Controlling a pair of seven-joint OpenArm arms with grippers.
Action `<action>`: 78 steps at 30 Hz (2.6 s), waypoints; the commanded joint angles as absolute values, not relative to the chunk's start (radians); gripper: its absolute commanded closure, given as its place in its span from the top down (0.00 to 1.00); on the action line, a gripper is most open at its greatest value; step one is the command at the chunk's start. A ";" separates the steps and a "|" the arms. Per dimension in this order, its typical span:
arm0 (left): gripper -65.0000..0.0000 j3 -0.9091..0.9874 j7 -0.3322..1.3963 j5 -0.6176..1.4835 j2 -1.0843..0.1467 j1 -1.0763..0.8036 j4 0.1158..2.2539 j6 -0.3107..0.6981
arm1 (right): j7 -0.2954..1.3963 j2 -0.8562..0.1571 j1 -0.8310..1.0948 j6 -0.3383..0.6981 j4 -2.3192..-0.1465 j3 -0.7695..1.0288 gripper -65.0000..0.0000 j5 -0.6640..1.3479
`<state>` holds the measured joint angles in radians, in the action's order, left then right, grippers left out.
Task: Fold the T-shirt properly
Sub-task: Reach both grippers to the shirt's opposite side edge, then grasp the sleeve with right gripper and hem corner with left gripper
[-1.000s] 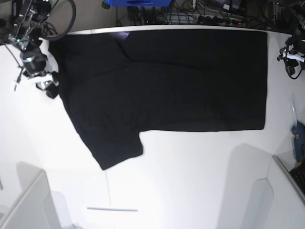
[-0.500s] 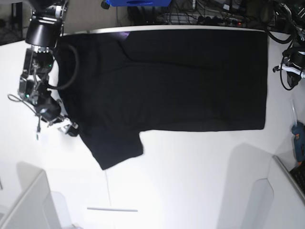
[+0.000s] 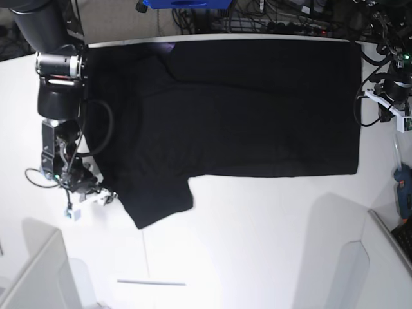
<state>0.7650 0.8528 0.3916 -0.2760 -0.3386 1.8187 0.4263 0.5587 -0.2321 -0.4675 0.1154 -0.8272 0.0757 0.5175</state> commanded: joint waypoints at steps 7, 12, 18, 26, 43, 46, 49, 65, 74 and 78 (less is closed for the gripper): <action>0.00 0.779 0.834 0.397 -0.298 -0.317 1.771 0.427 | 0.463 -0.243 -0.576 0.147 -0.674 -0.039 0.55 0.526; 0.00 0.780 0.834 0.397 -0.298 -0.317 1.764 0.427 | 0.458 -0.239 -0.573 0.150 -0.665 -0.113 0.55 0.526; 0.00 0.777 0.835 0.397 -0.300 -0.280 1.709 0.427 | 0.453 -0.228 -0.570 0.150 -0.665 -0.196 0.55 0.532; 0.28 0.774 0.835 0.397 -0.300 -0.242 1.630 0.427 | 0.430 -0.228 -0.558 0.150 -0.659 -0.205 0.28 0.527; 0.78 0.662 0.829 0.162 -0.323 0.102 1.392 0.427 | 0.429 -0.225 -0.562 0.147 -0.665 -0.196 0.00 0.529; 0.78 0.653 0.829 0.148 -0.328 0.177 1.311 0.427 | 0.429 -0.223 -0.562 0.147 -0.665 -0.196 0.00 0.529; 0.78 0.647 0.828 0.139 -0.331 0.234 1.250 0.427 | 0.427 -0.223 -0.561 0.147 -0.665 -0.196 0.00 0.529; 0.78 0.503 0.713 0.148 -0.352 0.369 0.952 0.426 | 0.427 -0.223 -0.562 0.147 -0.665 -0.196 0.00 0.530; 0.69 0.498 0.702 0.148 -0.352 0.387 0.900 0.426 | 0.426 -0.225 -0.562 0.147 -0.665 -0.196 0.00 0.530; 0.12 0.501 0.700 0.145 -0.352 0.387 0.898 0.426 | 0.426 -0.225 -0.562 0.147 -0.665 -0.196 0.00 0.530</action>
